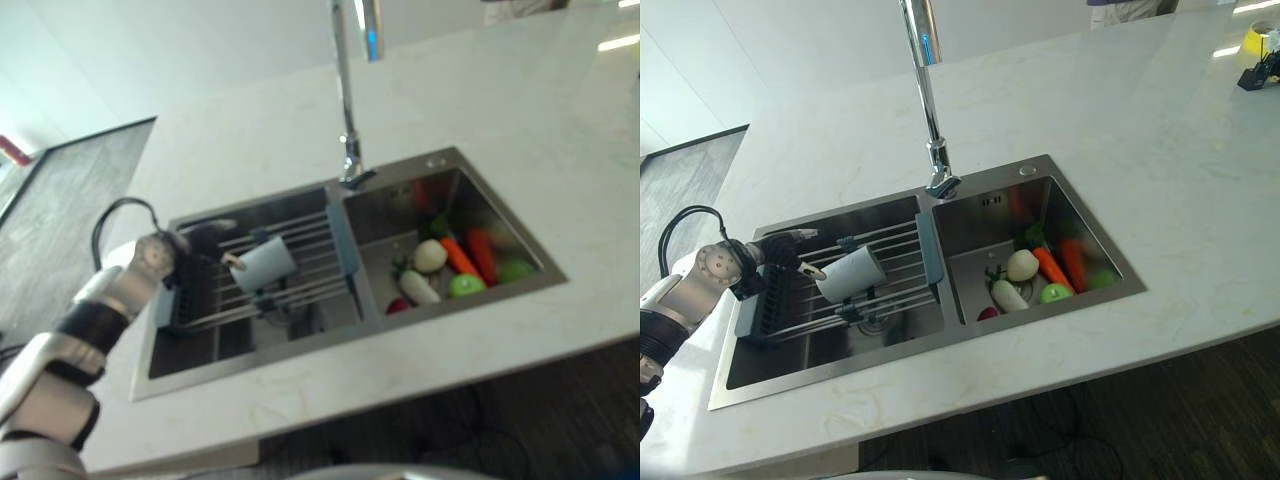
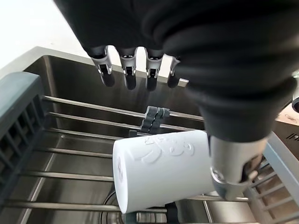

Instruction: Place the dishes in the dishwasher.

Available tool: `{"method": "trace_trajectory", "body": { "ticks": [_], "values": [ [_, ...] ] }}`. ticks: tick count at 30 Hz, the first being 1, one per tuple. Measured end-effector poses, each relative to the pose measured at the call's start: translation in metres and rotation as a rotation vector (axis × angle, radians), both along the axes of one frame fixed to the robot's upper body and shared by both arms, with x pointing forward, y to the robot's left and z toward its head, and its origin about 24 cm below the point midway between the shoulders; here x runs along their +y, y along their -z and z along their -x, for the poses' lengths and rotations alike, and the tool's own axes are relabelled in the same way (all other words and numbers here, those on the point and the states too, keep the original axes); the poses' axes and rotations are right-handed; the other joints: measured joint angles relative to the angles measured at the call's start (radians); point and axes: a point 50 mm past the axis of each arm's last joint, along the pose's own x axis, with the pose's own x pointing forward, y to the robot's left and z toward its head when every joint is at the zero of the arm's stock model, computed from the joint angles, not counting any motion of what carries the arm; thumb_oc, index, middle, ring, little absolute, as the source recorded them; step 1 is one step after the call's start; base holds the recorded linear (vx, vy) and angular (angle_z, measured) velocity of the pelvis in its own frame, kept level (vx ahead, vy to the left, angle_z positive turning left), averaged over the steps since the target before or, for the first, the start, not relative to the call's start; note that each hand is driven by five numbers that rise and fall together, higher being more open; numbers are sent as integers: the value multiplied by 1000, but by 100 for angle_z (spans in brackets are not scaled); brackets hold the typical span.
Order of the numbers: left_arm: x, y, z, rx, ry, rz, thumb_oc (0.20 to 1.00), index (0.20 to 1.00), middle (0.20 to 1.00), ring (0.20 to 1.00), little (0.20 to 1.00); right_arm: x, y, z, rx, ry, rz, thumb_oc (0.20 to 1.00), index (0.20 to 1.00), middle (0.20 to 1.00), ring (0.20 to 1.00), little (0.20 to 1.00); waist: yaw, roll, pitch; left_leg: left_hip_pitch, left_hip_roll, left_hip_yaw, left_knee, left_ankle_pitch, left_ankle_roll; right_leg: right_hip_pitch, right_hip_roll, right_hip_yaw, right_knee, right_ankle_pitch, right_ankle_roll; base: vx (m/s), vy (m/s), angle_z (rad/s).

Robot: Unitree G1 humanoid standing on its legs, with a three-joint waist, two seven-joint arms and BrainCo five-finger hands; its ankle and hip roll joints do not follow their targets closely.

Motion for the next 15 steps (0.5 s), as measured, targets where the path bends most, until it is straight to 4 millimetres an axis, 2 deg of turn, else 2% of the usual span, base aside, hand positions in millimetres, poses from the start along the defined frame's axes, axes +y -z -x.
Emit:
{"method": "trace_trajectory", "body": {
  "ticks": [7, 15],
  "values": [
    [2, 2, 0, -3, -15, -29, 1000, 1000, 1000, 1000, 1000, 0, 0, 0, -6, 11, -1, 1000, 1000, 1000, 1000, 1000, -2, -9, 20, 0, 0, 6, 0, 0, 0, -4, 0, 5, -6, -3, 7, -14, -14, -2],
    [0, 2, -1, -16, -11, -24, 1000, 1000, 1000, 1000, 1000, 0, -1, -13, -53, 26, -4, 1000, 1000, 1000, 1000, 1000, -10, -8, 64, -19, 0, 27, 6, 0, 1, -36, 0, 32, -5, 16, 1, -29, -11, -9]
  ]
}}
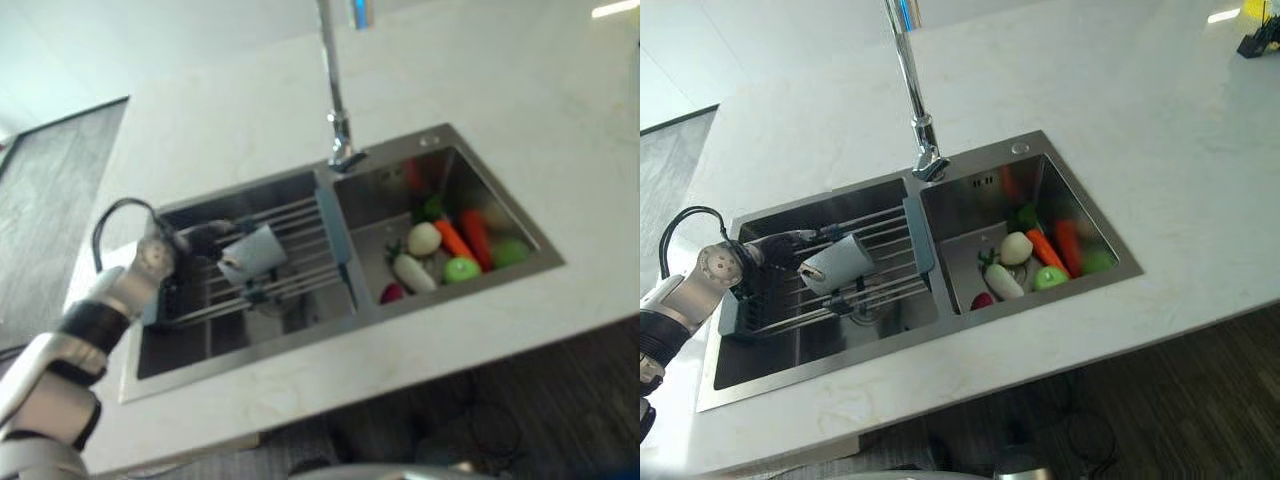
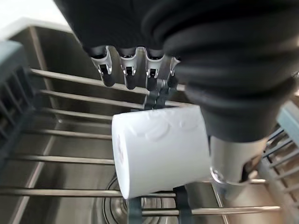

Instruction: Place the dishes in the dishwasher.

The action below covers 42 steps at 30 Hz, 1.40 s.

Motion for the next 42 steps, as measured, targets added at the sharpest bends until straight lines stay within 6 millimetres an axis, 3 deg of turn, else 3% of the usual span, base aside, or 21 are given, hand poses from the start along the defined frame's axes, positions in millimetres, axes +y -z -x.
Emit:
{"method": "trace_trajectory", "body": {
  "ticks": [9, 14, 18, 22, 23, 24, 32, 40, 42],
  "values": [
    [-1, -1, -3, -21, -4, 6, 1000, 1000, 1000, 1000, 1000, 0, -2, -24, -74, -8, 2, 1000, 1000, 1000, 1000, 1000, -7, 4, 52, -38, -1, 19, 0, 4, 5, -53, -1, 29, 5, 17, 2, -57, -4, -9],
    [-7, -17, -14, -74, 7, -13, 1000, 1000, 1000, 1000, 1000, -1, -5, -41, -121, -12, 5, 1000, 1000, 1000, 1000, 1000, -16, 5, 109, -55, -3, 23, 0, 8, 10, -72, -1, 35, 5, 24, 2, -67, 9, -3],
    [-7, -44, -27, -141, -7, -13, 1000, 1000, 1000, 1000, 1000, -8, -13, -63, -177, -43, 22, 1000, 1000, 1000, 1000, 1000, -18, 17, 143, -87, -4, 24, 1, 10, 11, -110, -1, 50, 6, 36, 5, -85, 6, -9],
    [-8, -60, -33, -173, -6, -12, 1000, 1000, 1000, 1000, 1000, -8, -14, -68, -194, -41, 21, 1000, 1000, 1000, 1000, 1000, -21, 11, 164, -104, -4, 24, 0, 15, 10, -128, 0, 52, 5, 41, 4, -68, -9, -2],
    [-8, -65, -35, -173, -3, -13, 373, 373, 373, 373, 373, -7, -14, -69, -196, -45, 21, 1000, 1000, 1000, 1000, 1000, -21, 10, 173, -104, -4, 24, 0, 16, 10, -129, 0, 53, 6, 44, 4, -51, 12, -1],
    [-9, -68, -36, -160, 6, -27, 200, 200, 200, 200, 200, -7, -14, -70, -194, -52, 20, 1000, 1000, 1000, 1000, 1000, -21, 11, 174, -105, -5, 24, 0, 16, 10, -130, -1, 54, 5, 44, 4, -41, 30, -4],
    [-11, -86, -40, -174, 45, -120, 200, 200, 200, 200, 200, -7, -18, -83, -235, -63, 21, 1000, 1000, 1000, 1000, 1000, -26, 13, 174, -112, -7, 30, 0, 17, 11, -139, -2, 71, 6, 54, 5, 0, 21, -6],
    [-18, -80, -37, -168, 92, -180, 200, 200, 200, 200, 200, -7, -19, -86, -261, -51, 23, 1000, 1000, 1000, 1000, 1000, -20, 10, 172, -75, -4, 16, -1, 20, 13, -91, -2, 44, 6, 53, 4, 2, -16, 7],
    [-23, -85, -35, -193, 124, -197, 200, 200, 200, 200, 200, 0, -16, -85, -254, -43, 9, 1000, 1000, 1000, 1000, 1000, -20, -7, 161, -46, -3, 2, -3, 20, 13, -56, -2, 24, 5, 47, 0, 56, -14, 19]
  ]
}}
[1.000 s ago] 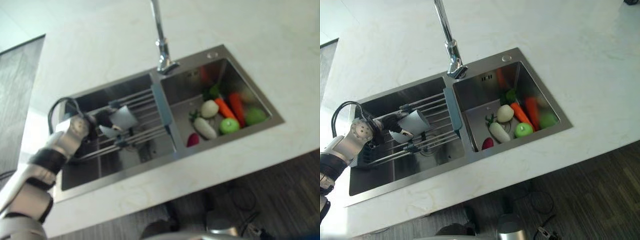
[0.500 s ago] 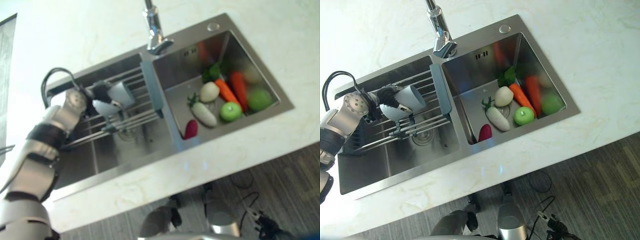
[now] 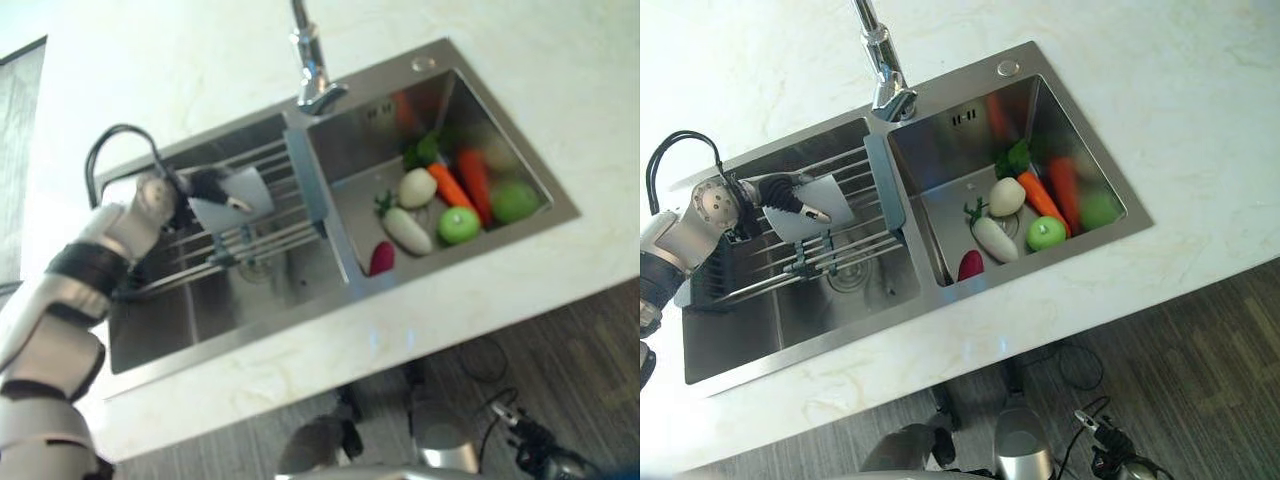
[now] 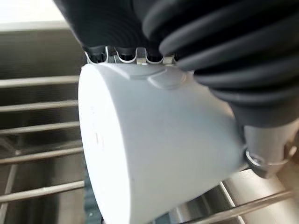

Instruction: Place the dishes in the dishwasher.

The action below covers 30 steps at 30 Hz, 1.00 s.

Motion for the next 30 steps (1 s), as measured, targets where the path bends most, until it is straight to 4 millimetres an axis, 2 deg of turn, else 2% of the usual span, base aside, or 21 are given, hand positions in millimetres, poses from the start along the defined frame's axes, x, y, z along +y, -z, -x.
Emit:
{"method": "trace_trajectory", "body": {
  "ticks": [1, 3, 4, 6, 8, 10, 12, 14, 15, 16, 18, 19, 21, 23, 24, 25, 27, 28, 29, 30],
  "values": [
    [12, -16, 7, -57, -16, -83, 200, 200, 200, 200, 200, 6, 6, 9, 42, 25, -13, 1000, 1000, 1000, 1000, 1000, 0, -27, -67, 16, 2, -5, -3, -2, -3, 20, 1, -8, 0, -9, -2, 101, 20, 17],
    [28, -24, 11, -76, -69, -116, 200, 200, 200, 200, 200, 3, 9, 24, 93, 42, -1, 1000, 1000, 1000, 1000, 1000, 1, -28, -122, 40, 0, -5, -4, -10, -4, 47, -2, -11, 0, -19, -1, 73, 20, 8],
    [36, -37, 14, -105, -97, -154, 200, 200, 200, 200, 200, 2, 12, 33, 129, 69, -6, 1000, 1000, 1000, 1000, 1000, 0, -34, -134, 69, -1, -4, -3, -11, -5, 77, -2, -15, 0, -21, -1, 9, -13, 18],
    [44, -55, 16, -200, -142, -170, 200, 200, 200, 200, 200, 0, 15, 62, 220, 106, 3, 1000, 1000, 1000, 1000, 1000, 18, -18, -221, 68, -2, -13, -4, -20, -5, 82, -5, -31, -3, -37, 2, 17, -49, 17],
    [47, -61, 19, -256, -149, -181, 200, 200, 200, 200, 200, 0, 18, 80, 298, 151, -11, 1000, 1000, 1000, 1000, 1000, 36, 0, -264, 70, -4, -32, -4, -29, -14, 93, -7, -48, -6, -40, 3, 36, -67, 22],
    [41, -64, 19, -312, -126, -176, 200, 200, 200, 200, 200, 0, 19, 93, 352, 165, -15, 1000, 1000, 1000, 1000, 1000, 70, 12, -299, 67, -6, -50, -4, -28, -15, 98, -8, -62, -6, -46, 7, 34, -65, 27],
    [36, -65, 24, -383, -105, -113, 200, 200, 200, 200, 200, 1, 19, 91, 359, 138, -11, 1000, 1000, 1000, 1000, 1000, 99, 9, -307, 64, -7, -69, -4, -30, -11, 111, -9, -82, -5, -48, 5, 49, -94, 26],
    [22, -54, 46, -469, -26, 58, 200, 200, 200, 200, 200, 13, 22, 77, 347, 51, -22, 1000, 1000, 1000, 1000, 1000, 139, -6, -316, 61, -6, -107, -4, -31, -10, 128, -7, -120, 0, -52, -6, 74, -116, 53],
    [13, -41, 57, -490, 15, 135, 200, 200, 200, 200, 200, 21, 24, 71, 333, 26, -36, 1000, 1000, 1000, 1000, 1000, 160, -16, -323, 59, -6, -124, -4, -31, -10, 137, -7, -147, 0, -61, -7, 44, -122, 74],
    [11, -18, 74, -487, 15, 214, 200, 200, 200, 200, 200, 30, 26, 63, 308, 0, -57, 1000, 1000, 1000, 1000, 1000, 184, -21, -333, 63, -5, -143, -4, -30, -10, 152, -5, -170, 0, -68, -8, 9, -119, 70],
    [20, 24, 96, -415, -61, 286, 200, 200, 200, 200, 200, 52, 31, 57, 309, -66, -97, 1000, 1000, 1000, 1000, 1000, 242, -59, -358, 66, -2, -173, -4, -24, -9, 173, 3, -198, 0, -86, -12, 7, -132, 59],
    [31, 43, 105, -374, -136, 283, 200, 200, 200, 200, 200, 63, 33, 56, 322, -104, -118, 1000, 1000, 1000, 1000, 1000, 275, -76, -362, 66, -2, -189, -3, -10, -9, 177, 4, -219, 0, -97, -14, 35, -182, 64],
    [51, 62, 118, -344, -246, 263, 200, 200, 200, 200, 200, 73, 35, 55, 337, -158, -135, 1000, 1000, 1000, 1000, 1000, 334, -113, -365, 66, -9, -226, 4, -6, -13, 194, 2, -248, 0, -114, -8, 30, -202, 55],
    [59, 69, 127, -400, -320, 303, 200, 200, 200, 200, 200, 74, 38, 67, 415, -198, -148, 1000, 1000, 1000, 1000, 1000, 364, -122, -361, 67, -18, -257, 4, 0, -19, 213, 1, -271, -1, -121, -3, -16, -177, 48],
    [61, 66, 128, -435, -329, 304, 200, 200, 200, 200, 200, 75, 39, 75, 462, -218, -156, 1000, 1000, 1000, 1000, 1000, 380, -125, -355, 65, -21, -276, 4, 5, -21, 220, 1, -280, 0, -128, 1, -53, -168, 53],
    [63, 60, 130, -485, -335, 309, 200, 200, 200, 200, 200, 74, 39, 82, 499, -228, -155, 1000, 1000, 1000, 1000, 1000, 401, -122, -346, 50, -21, -290, 8, 12, -28, 222, 6, -296, 0, -130, 1, -89, -136, 66],
    [59, 47, 132, -585, -309, 346, 200, 200, 200, 200, 200, 70, 39, 92, 537, -241, -148, 1000, 1000, 1000, 1000, 1000, 405, -99, -299, 27, -30, -340, 6, 53, -72, 234, 15, -358, 0, -137, -2, -149, -58, 106],
    [52, 40, 130, -624, -269, 360, 200, 200, 200, 200, 200, 65, 38, 91, 528, -235, -135, 1000, 1000, 1000, 1000, 1000, 408, -71, -262, -1, -28, -357, -1, 77, -104, 235, 36, -381, 0, -147, -12, -279, -35, 200],
    [41, 24, 123, -704, -201, 393, 200, 200, 200, 200, 200, 55, 36, 85, 519, -237, -102, 1000, 1000, 1000, 1000, 1000, 426, -29, -185, -43, 26, -237, 2, 8, -134, 210, 54, -399, 1, -147, -100, -277, 5, 188],
    [42, 24, 122, -710, -206, 393, 200, 200, 200, 200, 200, 53, 35, 78, 512, -241, -83, 1000, 1000, 1000, 1000, 1000, 430, -67, -168, -93, 1, -109, 143, -10, -97, 188, 6, -444, -6, -132, -125, -267, 55, 159]
  ]
}}
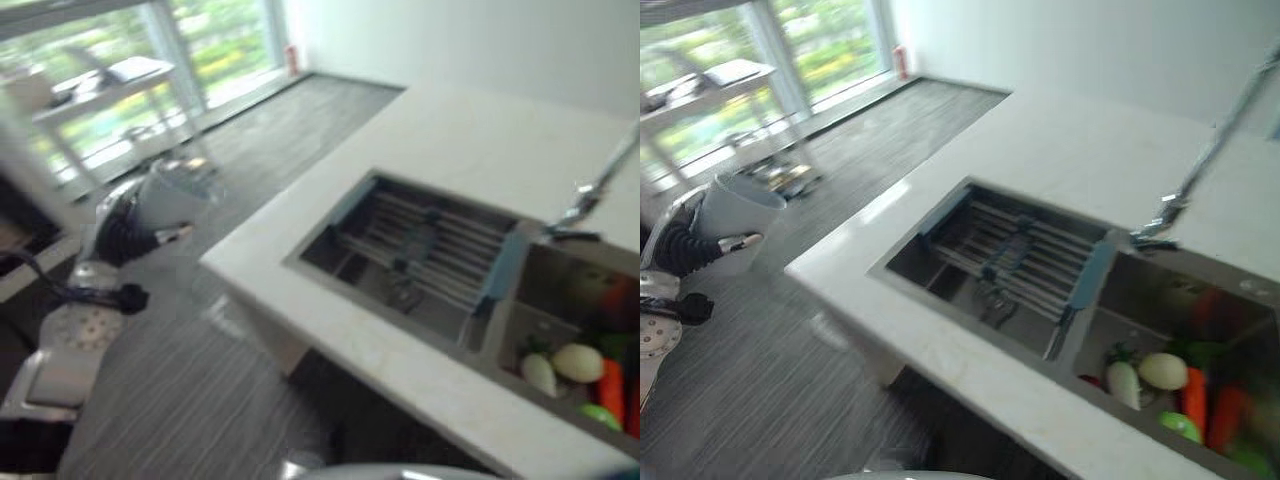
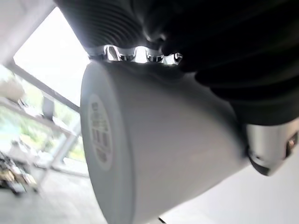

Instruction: Place the dishes in the dishwasher.

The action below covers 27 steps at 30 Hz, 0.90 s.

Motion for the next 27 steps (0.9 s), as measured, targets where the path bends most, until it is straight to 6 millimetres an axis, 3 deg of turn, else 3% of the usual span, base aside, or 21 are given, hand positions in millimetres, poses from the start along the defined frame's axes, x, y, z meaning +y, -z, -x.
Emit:
{"method": "trace_trajectory", "body": {
  "ticks": [1, 3, 4, 6, 8, 10, 12, 13, 14, 15, 16, 17, 18, 20, 21, 22, 23, 24, 25, 26, 27],
  "values": [
    [0, 4, -1, 17, 0, 4, 200, 200, 200, 200, 200, -2, -1, -6, -12, -7, 11, 1000, 1000, 1000, 1000, 1000, -13, -42, 6, -41, -33, 78, 163, -37, 46, -24, -50, -19, 1, 8, 1, -196, 133, 105],
    [-5, 4, -2, 10, 30, -3, 200, 200, 200, 200, 200, -13, -4, -17, -26, -14, 56, 1000, 1000, 1000, 1000, 1000, -59, -13, 10, 27, -31, 133, 325, -129, 77, -28, -63, -59, 31, 16, 27, -231, 238, 111],
    [-8, -2, -4, -11, 55, -18, 200, 200, 200, 200, 200, -15, -5, -16, -50, 5, 69, 1000, 1000, 1000, 1000, 1000, -122, -3, 14, 120, -31, 162, 334, -193, 56, -13, -76, -142, 57, 13, 45, -236, 263, 132],
    [-15, -17, -10, -73, 101, -27, 200, 200, 200, 200, 200, -19, -5, -10, -66, 14, 92, 1000, 1000, 1000, 1000, 1000, -176, 9, 18, 220, 28, 225, 300, -197, 18, -11, -92, -209, 83, 5, 45, -246, 280, 136],
    [-30, -25, -20, -109, 163, -19, 200, 200, 200, 200, 200, -31, -9, -9, -84, 17, 137, 1000, 1000, 1000, 1000, 1000, -185, 32, 13, 300, 126, 245, 203, -99, -22, -54, -133, -219, 132, -17, 35, -265, 336, 72],
    [-48, -17, -28, -99, 227, 24, 200, 200, 200, 200, 200, -42, -13, -6, -91, 13, 176, 1000, 1000, 1000, 1000, 1000, -220, 39, 10, 281, 168, 274, 133, 69, -2, -72, -181, -183, 176, -12, 50, -420, 618, 72],
    [-59, 18, -37, -41, 222, 185, 200, 200, 200, 200, 200, -56, -18, 0, -117, 93, 220, 1000, 1000, 1000, 1000, 1000, -219, 52, -19, 266, 100, 234, 83, 82, -19, -124, -265, -100, 253, 26, 123, -466, 624, 66],
    [-66, 30, -36, 25, 243, 182, 200, 200, 200, 200, 200, -61, -20, 1, -123, 86, 234, 1000, 1000, 1000, 1000, 1000, -220, 53, -22, 266, 60, 262, 51, 80, -18, -126, -289, -112, 244, 34, 145, -454, 539, 81],
    [-60, 36, -28, 55, 232, 177, 200, 200, 200, 200, 200, -62, -22, -19, -152, 89, 247, 1000, 1000, 1000, 1000, 1000, -214, 33, -18, 193, 58, 264, 125, 47, -29, -113, -297, -131, 152, 106, 149, -509, 549, 74],
    [-59, 36, -26, 56, 232, 173, 200, 200, 200, 200, 200, -61, -23, -31, -185, 86, 244, 1000, 1000, 1000, 1000, 1000, -205, 14, -17, 144, 41, 266, 159, -12, -8, -97, -305, -143, 108, 135, 157, -383, 424, 61],
    [-59, 32, -20, 44, 251, 166, 200, 200, 200, 200, 200, -65, -28, -47, -235, 101, 256, 1000, 1000, 1000, 1000, 1000, -183, 7, -18, 125, -41, 202, 23, -42, 31, -92, -323, -156, 98, 156, 170, -298, 317, 53],
    [-62, 23, -13, 16, 289, 137, 200, 200, 200, 200, 200, -77, -34, -52, -252, 101, 289, 1000, 1000, 1000, 1000, 1000, -151, 61, -32, 108, -68, 125, -93, 17, 111, -80, -294, -168, 111, 162, 180, -158, 187, 54],
    [-61, 15, -10, -5, 315, 88, 200, 200, 200, 200, 200, -75, -34, -59, -269, 87, 290, 1000, 1000, 1000, 1000, 1000, -120, 75, -45, 143, -85, 105, -139, 28, 184, -69, -302, -146, 181, 117, 239, -77, 120, 46],
    [-52, 7, -8, -3, 300, 24, 200, 200, 200, 200, 200, -54, -30, -78, -303, 31, 227, 1000, 1000, 1000, 1000, 1000, -99, 34, -53, 140, -93, 58, -138, 14, 193, -120, -265, -35, 259, 62, 274, -46, -60, 179],
    [-80, -13, -39, -43, 433, -26, 200, 200, 200, 200, 200, -33, -19, -58, -272, -72, 185, 1000, 1000, 1000, 1000, 1000, -176, 17, -48, 85, -107, -211, -81, 35, 168, -151, -30, 407, 419, -92, 140, -85, -301, 362],
    [-83, -17, -46, -47, 454, -47, 200, 200, 200, 200, 200, -28, -15, -51, -234, -119, 169, 1000, 1000, 1000, 1000, 1000, -180, 6, -43, 75, -110, -211, -81, -8, 85, -187, 40, 520, 475, -118, 122, -33, -313, 408],
    [-83, -15, -50, -21, 444, -57, 200, 200, 200, 200, 200, -19, -12, -45, -216, -156, 152, 1000, 1000, 1000, 1000, 1000, -189, -57, -45, 56, -99, -80, -28, -123, -68, -180, 26, 534, 401, -115, 102, -70, -312, 197],
    [-91, -21, -53, -7, 465, -105, 200, 200, 200, 200, 200, -10, -8, -34, -195, -155, 123, 1000, 1000, 1000, 1000, 1000, -182, -126, -50, 12, -115, -63, 97, -113, 92, -196, -73, 467, 345, -81, 105, -73, -164, 208],
    [-107, -21, -49, -18, 523, -109, 200, 200, 200, 200, 200, -15, -8, -30, -190, -124, 137, 1000, 1000, 1000, 1000, 1000, -190, -96, -62, -11, -57, -121, 135, -100, 116, -178, -66, 400, 341, -128, 146, -89, -121, 139],
    [-115, -10, -41, 7, 562, -89, 200, 200, 200, 200, 200, -15, -8, -29, -185, -68, 120, 1000, 1000, 1000, 1000, 1000, -149, -81, -76, 34, -48, -91, 20, -70, 59, -178, -54, 384, 293, -114, 138, -98, -87, 92],
    [-115, -7, -36, 26, 566, -99, 200, 200, 200, 200, 200, -17, -9, -35, -215, 2, 112, 1000, 1000, 1000, 1000, 1000, -145, -66, -75, 58, -53, -82, -42, -15, 71, -170, -53, 347, 242, -91, 140, -75, -51, 27]
  ]
}}
